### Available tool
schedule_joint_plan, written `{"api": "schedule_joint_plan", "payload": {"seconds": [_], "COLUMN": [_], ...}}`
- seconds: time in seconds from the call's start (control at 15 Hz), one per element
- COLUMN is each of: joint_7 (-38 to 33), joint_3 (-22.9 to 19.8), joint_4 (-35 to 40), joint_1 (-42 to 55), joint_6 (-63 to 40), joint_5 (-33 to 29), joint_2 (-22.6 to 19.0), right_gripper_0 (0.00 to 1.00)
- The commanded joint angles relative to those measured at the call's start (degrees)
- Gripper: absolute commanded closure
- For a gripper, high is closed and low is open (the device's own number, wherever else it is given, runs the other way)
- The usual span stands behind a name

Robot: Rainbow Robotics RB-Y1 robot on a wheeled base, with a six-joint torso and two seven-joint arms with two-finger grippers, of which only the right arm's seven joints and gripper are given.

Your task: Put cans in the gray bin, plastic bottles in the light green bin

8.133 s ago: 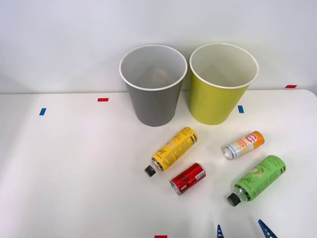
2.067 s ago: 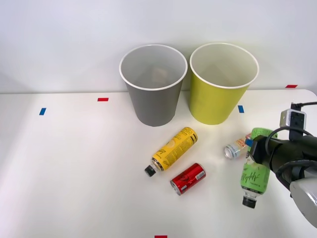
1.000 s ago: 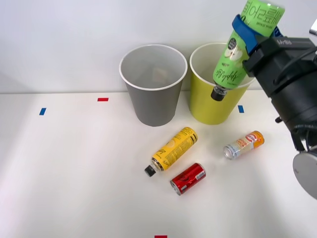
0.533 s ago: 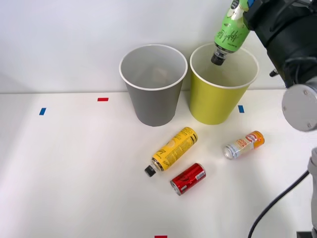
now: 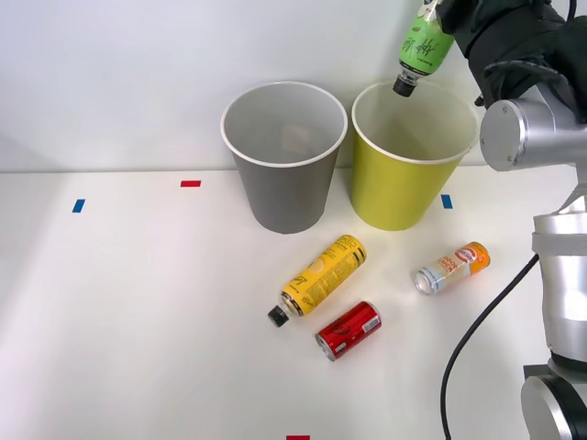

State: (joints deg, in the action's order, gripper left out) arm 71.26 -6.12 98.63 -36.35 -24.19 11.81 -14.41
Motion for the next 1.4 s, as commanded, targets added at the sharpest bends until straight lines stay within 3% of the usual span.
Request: {"api": "schedule_joint_plan", "payload": {"seconds": [0.07, 0.13, 0.2, 0.27, 0.4, 0.8, 1.0, 1.4], "joint_7": [0.45, 0.45, 0.10, -0.16, -0.60, -1.74, -2.53, -3.15], "joint_3": [-0.03, 0.06, 0.15, 0.41, 1.02, 5.24, 6.47, 5.95], "joint_4": [-1.51, -1.51, -1.51, -1.51, -1.51, 0.69, 9.04, 31.01], "joint_1": [-0.39, -0.30, 0.14, 0.49, 2.16, 7.44, 13.94, 37.58], "joint_6": [0.99, 0.99, 0.99, 1.08, 3.28, 13.91, 13.91, 14.09], "joint_5": [-1.88, -2.41, -2.85, -2.94, -3.20, -2.06, -1.00, -1.97], "joint_2": [-0.97, -0.97, -0.97, -0.97, -0.97, -6.51, -10.46, -14.42], "right_gripper_0": [1.00, 1.00, 0.79, 0.38, 0.00, 0.00, 0.00, 0.00]}}
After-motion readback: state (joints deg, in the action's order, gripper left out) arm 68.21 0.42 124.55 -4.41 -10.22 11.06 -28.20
